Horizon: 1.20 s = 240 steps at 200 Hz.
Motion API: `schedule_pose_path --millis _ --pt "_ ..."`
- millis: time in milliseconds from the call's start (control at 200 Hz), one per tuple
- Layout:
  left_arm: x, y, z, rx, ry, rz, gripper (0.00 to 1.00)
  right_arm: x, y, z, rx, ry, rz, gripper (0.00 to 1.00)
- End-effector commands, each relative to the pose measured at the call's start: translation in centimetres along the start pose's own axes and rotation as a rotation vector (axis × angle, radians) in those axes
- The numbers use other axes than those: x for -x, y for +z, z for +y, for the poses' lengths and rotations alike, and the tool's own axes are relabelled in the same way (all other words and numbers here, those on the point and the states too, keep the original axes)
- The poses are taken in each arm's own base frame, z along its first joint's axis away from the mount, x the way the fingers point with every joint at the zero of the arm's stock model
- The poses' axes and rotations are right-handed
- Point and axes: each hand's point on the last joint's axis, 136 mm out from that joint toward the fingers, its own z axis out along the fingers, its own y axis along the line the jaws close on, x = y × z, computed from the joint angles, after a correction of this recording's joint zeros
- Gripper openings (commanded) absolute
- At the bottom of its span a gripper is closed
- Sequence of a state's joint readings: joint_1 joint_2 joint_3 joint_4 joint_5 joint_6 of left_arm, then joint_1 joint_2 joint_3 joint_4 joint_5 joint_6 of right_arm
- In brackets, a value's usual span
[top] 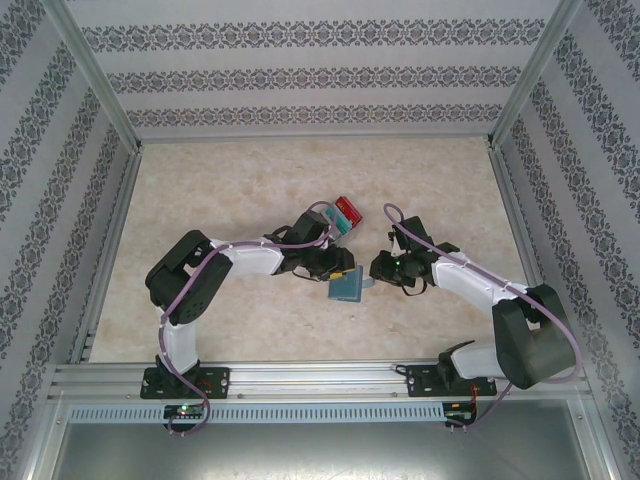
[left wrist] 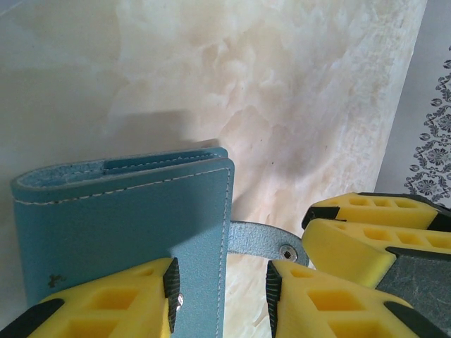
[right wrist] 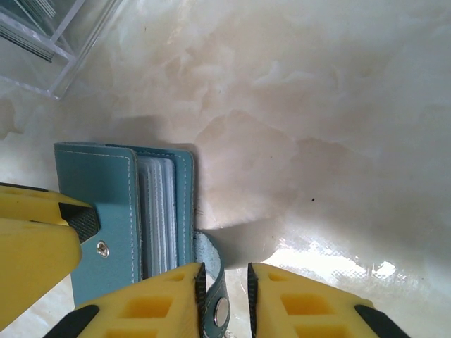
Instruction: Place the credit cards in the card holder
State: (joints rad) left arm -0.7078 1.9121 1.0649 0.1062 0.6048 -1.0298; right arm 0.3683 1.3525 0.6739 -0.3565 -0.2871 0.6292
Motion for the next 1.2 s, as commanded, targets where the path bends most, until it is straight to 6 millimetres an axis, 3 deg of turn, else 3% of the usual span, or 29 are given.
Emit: schedule_pose_path --millis 0,80,270,560,819,1004,1194 --pt "-0.2 -0.1 -0.4 -0.003 0.013 -0.017 0.40 -0.7 -0.3 0.0 0.008 -0.001 0.025 0.21" --pt "-0.2 -0.1 -0.4 -0.001 0.015 -0.017 0.40 -1.0 -0.2 -0.3 -0.002 0.001 0.042 0.26" --pt "-0.2 -0.2 -0.5 0.006 0.024 -0.016 0.40 0.0 -1.2 1.6 0.041 -0.029 0.008 0.40" --pt "0.0 -0.3 -0.7 -0.012 0.014 -0.029 0.40 -0.5 -0.6 3.6 0.047 -0.096 0.040 0.48" --pt "-0.1 -0.4 -0.8 -0.019 0.015 -0.031 0.40 -1.3 0.2 1.0 -0.079 -0.083 0.056 0.37" --pt "0.0 -0.4 -0.9 -0.020 0.015 -0.032 0.40 -1.0 -0.3 1.0 -0.072 -0.087 0.046 0.24" --pt "0.0 -0.6 -1.2 -0.022 0.022 -0.032 0.40 -0.8 -0.6 0.5 -0.080 -0.079 0.037 0.20"
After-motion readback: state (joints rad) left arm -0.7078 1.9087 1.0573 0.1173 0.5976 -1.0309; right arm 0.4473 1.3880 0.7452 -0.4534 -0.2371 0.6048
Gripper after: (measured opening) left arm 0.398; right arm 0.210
